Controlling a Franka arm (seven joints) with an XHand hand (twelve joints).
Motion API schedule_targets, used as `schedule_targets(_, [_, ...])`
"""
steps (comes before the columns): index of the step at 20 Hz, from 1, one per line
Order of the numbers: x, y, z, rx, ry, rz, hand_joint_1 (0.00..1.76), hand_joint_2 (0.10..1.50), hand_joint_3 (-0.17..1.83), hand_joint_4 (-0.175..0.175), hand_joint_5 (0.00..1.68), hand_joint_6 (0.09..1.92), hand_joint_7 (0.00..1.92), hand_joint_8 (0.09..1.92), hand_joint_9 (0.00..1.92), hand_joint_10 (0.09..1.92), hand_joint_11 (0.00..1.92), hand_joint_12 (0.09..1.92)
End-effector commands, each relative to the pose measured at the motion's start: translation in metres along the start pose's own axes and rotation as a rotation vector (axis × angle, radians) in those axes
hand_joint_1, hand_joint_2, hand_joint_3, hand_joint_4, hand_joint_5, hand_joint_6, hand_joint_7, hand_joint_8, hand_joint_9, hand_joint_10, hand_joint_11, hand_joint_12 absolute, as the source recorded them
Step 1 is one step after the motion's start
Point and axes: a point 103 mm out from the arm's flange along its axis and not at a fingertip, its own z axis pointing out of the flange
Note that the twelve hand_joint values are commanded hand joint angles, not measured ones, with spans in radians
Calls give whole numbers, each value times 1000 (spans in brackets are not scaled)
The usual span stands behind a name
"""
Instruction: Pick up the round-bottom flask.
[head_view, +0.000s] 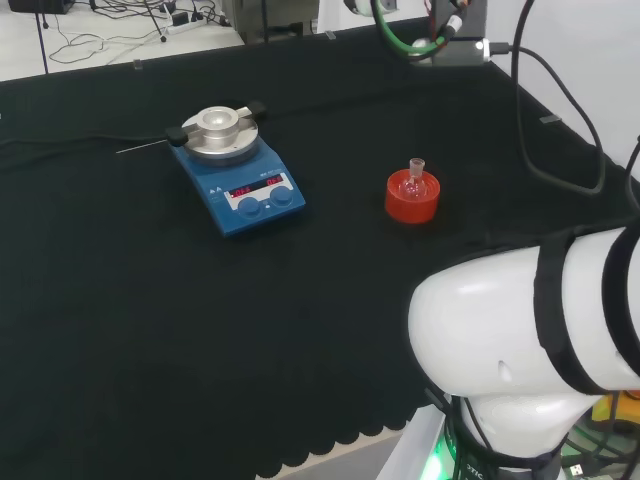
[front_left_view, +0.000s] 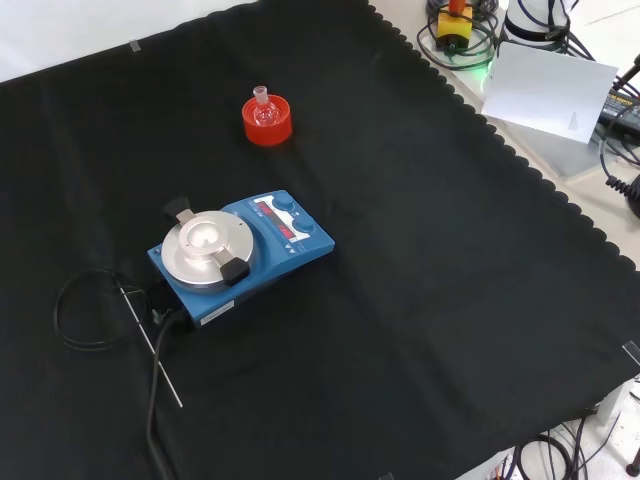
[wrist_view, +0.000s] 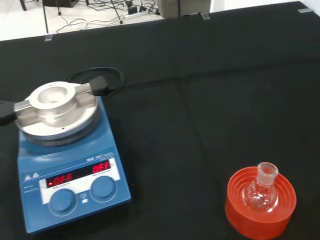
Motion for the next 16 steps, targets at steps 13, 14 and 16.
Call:
schedule_targets(13, [-66, 74, 143, 117, 94, 51, 437, 1091, 188, -13, 370, 87, 183, 554, 247, 635, 26, 1387])
schedule_targets(14, [-66, 75, 149, 127, 88, 53, 465, 1076, 185, -14, 374, 87, 188, 558, 252, 637, 35, 1388])
schedule_targets(16, [-66, 79, 160, 145, 80, 53, 505, 1053, 195, -14, 383, 87, 193, 567, 258, 639, 49, 1382])
